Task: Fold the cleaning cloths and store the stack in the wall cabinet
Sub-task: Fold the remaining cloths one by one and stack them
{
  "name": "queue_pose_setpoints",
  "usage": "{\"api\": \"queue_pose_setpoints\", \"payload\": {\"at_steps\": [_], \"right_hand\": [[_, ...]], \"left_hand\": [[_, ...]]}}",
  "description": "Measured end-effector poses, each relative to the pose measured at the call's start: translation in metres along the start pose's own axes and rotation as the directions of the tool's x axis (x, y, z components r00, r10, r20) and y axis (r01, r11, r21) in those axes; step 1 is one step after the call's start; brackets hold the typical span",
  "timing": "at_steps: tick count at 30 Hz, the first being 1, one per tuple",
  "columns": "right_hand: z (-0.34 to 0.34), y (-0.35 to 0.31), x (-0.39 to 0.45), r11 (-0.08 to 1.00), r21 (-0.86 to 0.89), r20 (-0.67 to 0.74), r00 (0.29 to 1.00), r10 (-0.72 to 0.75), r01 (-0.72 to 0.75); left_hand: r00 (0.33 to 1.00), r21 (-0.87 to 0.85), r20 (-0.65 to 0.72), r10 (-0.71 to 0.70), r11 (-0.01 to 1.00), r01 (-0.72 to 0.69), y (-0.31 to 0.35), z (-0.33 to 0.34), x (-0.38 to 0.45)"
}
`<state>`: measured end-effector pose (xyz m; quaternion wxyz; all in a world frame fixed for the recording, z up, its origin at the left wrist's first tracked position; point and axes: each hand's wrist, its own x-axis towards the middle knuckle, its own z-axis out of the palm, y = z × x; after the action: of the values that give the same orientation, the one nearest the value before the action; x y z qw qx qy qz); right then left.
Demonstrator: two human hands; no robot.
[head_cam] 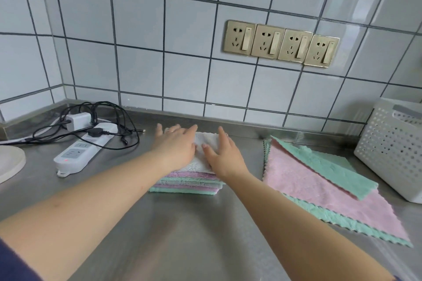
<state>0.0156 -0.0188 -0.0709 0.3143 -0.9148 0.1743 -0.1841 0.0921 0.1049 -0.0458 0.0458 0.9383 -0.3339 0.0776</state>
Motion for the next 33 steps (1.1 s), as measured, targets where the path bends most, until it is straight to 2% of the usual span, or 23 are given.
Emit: {"api": "queue_pose_setpoints", "payload": {"at_steps": [2,4,9,13,17,23,26,28,30,33], "right_hand": [[-0.012,0.004,-0.006,0.992,0.130,-0.026,1.000,-0.001,0.004],[-0.030,0.019,-0.015,0.993,0.115,-0.040,0.999,0.019,-0.015],[-0.088,0.080,-0.044,0.989,-0.011,-0.092,0.985,0.143,-0.144],[-0.132,0.129,-0.073,0.955,-0.192,-0.102,0.973,0.209,-0.226],[-0.160,0.172,-0.100,0.904,-0.308,-0.043,0.953,0.299,-0.297],[-0.169,0.200,-0.113,0.866,-0.478,0.014,0.984,0.175,-0.147],[-0.171,0.202,-0.111,0.788,-0.614,0.059,0.993,0.100,-0.043],[-0.170,0.205,-0.109,0.703,-0.711,0.077,0.996,0.042,0.025],[-0.169,0.208,-0.108,0.624,-0.778,0.104,0.994,0.016,0.071],[-0.170,0.212,-0.104,0.614,-0.788,0.100,0.994,0.048,0.049]], "left_hand": [[0.991,-0.009,-0.083,0.106,0.994,-0.107,0.012,-0.008,-0.003],[0.973,-0.021,-0.124,0.193,0.980,-0.197,0.036,-0.014,-0.003],[0.928,-0.071,-0.087,0.363,0.926,-0.370,0.108,-0.003,0.000],[0.909,-0.154,-0.020,0.416,0.897,-0.414,0.145,0.018,-0.001],[0.882,-0.213,0.043,0.469,0.867,-0.451,0.178,0.034,-0.002],[0.852,-0.183,0.122,0.509,0.855,-0.484,0.207,0.058,0.005],[0.849,-0.107,0.078,0.523,0.851,-0.514,0.209,0.066,0.010],[0.837,-0.018,0.037,0.547,0.837,-0.546,0.207,0.070,0.012],[0.827,-0.001,0.005,0.563,0.827,-0.563,0.205,0.071,0.015],[0.845,-0.028,-0.015,0.534,0.845,-0.534,0.200,0.073,0.019]]}}
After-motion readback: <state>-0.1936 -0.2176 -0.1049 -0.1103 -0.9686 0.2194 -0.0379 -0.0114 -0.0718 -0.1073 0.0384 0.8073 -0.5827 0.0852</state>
